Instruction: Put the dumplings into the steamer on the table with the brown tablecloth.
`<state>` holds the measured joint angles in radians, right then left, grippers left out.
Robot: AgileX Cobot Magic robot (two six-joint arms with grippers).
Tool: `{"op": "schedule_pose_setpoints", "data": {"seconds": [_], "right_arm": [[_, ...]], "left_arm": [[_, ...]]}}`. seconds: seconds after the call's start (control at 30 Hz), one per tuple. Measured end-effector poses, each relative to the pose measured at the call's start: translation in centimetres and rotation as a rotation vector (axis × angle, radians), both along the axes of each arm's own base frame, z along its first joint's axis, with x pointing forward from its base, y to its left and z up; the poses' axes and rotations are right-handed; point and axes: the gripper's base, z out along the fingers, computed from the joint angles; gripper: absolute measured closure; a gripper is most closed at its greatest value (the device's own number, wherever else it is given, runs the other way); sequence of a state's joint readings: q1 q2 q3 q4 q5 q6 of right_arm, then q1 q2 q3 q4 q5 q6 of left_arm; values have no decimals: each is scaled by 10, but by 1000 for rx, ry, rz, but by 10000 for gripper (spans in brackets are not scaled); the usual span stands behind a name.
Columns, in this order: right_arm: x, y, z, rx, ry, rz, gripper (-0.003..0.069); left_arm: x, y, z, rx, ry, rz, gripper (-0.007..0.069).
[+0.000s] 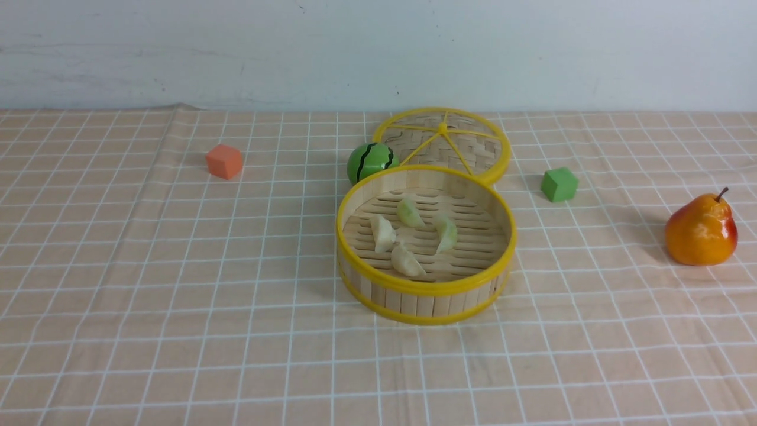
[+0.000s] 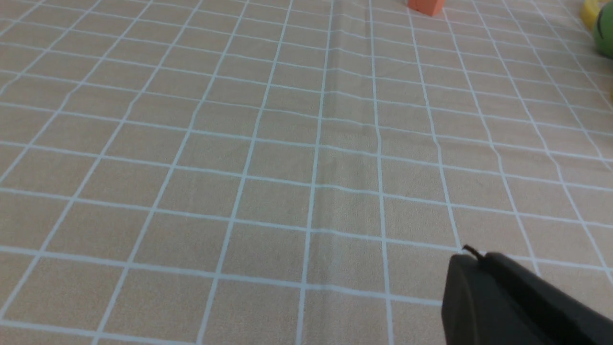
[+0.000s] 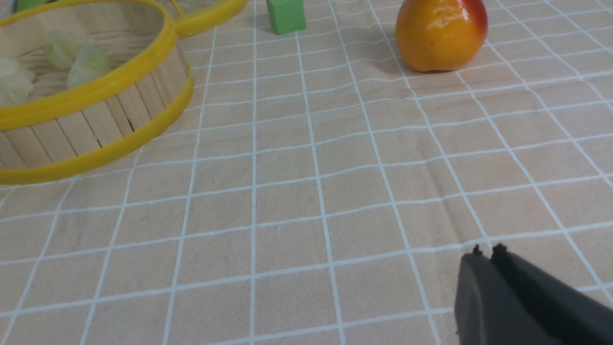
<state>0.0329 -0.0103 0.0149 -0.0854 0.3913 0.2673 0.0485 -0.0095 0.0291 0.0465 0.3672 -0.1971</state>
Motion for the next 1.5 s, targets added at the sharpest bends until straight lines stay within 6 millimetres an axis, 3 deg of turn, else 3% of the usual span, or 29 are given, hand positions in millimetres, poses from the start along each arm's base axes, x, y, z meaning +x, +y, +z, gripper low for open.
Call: {"op": "schedule_pose_setpoints", "data": {"seconds": [1.5], "right_arm": [[0,0,0,0,1,0,579]], "left_arm": [[0,0,0,9,2,-4,637]]}}
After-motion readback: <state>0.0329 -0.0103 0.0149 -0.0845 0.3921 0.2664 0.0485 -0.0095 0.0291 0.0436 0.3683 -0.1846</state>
